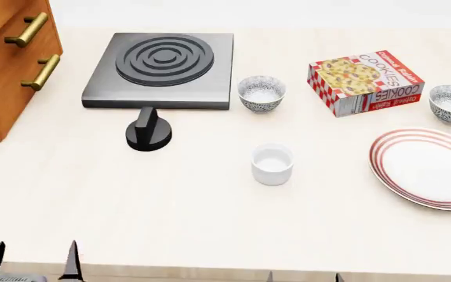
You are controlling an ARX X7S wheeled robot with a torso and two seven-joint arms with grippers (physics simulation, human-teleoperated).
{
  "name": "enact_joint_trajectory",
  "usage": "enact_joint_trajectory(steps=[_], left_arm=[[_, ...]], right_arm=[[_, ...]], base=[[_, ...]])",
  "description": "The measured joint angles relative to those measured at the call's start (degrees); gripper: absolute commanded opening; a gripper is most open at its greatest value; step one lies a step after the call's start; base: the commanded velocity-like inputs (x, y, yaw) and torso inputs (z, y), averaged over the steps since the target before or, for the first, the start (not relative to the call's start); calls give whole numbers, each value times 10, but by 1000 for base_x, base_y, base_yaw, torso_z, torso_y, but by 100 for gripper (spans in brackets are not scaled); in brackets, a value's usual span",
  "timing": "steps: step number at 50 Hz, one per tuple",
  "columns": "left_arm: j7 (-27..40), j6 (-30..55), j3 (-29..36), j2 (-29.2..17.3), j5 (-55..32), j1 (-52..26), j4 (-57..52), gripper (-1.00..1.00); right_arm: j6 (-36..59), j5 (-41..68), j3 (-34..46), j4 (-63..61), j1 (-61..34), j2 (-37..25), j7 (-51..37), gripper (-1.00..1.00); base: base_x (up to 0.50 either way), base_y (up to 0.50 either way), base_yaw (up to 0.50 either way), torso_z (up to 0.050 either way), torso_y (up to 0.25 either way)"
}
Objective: Pick the akita bowl next to the plate and place it on the plate.
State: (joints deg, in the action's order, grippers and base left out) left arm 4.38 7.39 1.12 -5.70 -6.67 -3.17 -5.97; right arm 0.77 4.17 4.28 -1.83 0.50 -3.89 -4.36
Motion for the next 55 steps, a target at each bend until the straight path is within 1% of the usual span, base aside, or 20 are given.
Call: enact_joint_trajectory(steps=[6,14,22,30,35,43,55], left_arm=[[8,17,-33,-26,-16,-41,23,100],[22,-9,-68,-51,-15,-76,99,100],[33,-28,-83,-63,-12,-98,148,100],[44,-38,-89,-68,-7,-107,171,100],[50,-42,-91,-71,-4,-109,180,100],[55,-46,-91,-73,-2,-111,188,100],[61,-57,-88,-74,2,-115,202,100]], right_arm=[[37,8,6,-51,1,-8,-6,100],[143,30,12,-167,-24,-23,-13,100],[260,58,8,-285,-70,-38,-23,100],[333,77,5,-355,-103,-49,-30,100],[363,89,5,-377,-119,-52,-32,100],[385,104,-4,-391,-134,-54,-34,100],[390,114,-10,-388,-139,-58,-37,100]], base=[[0,0,0,0,0],[0,0,0,0,0],[0,0,0,0,0],[0,0,0,0,0],[0,-148,0,0,0],[0,-500,0,0,0],[0,-500,0,0,0]])
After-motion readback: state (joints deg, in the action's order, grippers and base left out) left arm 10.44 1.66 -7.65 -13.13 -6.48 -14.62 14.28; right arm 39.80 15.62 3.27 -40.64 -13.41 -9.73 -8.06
